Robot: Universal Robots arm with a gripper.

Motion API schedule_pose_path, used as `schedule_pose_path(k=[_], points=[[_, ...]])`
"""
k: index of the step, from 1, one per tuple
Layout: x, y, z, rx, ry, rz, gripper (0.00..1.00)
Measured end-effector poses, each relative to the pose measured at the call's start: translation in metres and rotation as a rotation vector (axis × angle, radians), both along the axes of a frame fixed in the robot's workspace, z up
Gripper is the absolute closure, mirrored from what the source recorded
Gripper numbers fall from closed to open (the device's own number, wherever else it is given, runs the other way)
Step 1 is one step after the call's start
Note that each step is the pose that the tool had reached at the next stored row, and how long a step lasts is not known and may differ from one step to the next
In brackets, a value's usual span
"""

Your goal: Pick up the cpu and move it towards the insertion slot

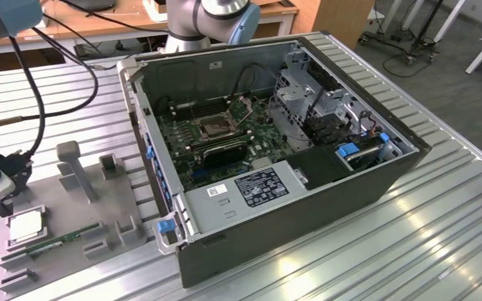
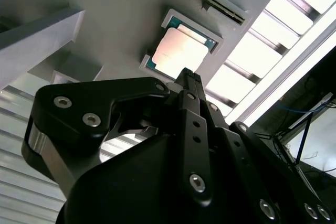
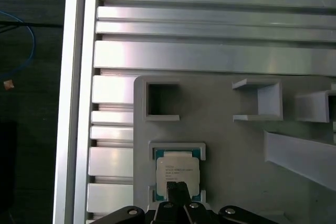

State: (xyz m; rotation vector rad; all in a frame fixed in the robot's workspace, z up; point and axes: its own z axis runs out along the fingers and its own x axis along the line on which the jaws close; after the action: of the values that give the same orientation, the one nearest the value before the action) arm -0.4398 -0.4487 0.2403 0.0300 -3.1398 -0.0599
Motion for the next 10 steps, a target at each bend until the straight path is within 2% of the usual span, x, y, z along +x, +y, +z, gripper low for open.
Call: schedule_pose_path(k=[10], points=[[0.0035, -0.0053, -0.0139, 0.0001, 0.0005, 0.000, 0.89]])
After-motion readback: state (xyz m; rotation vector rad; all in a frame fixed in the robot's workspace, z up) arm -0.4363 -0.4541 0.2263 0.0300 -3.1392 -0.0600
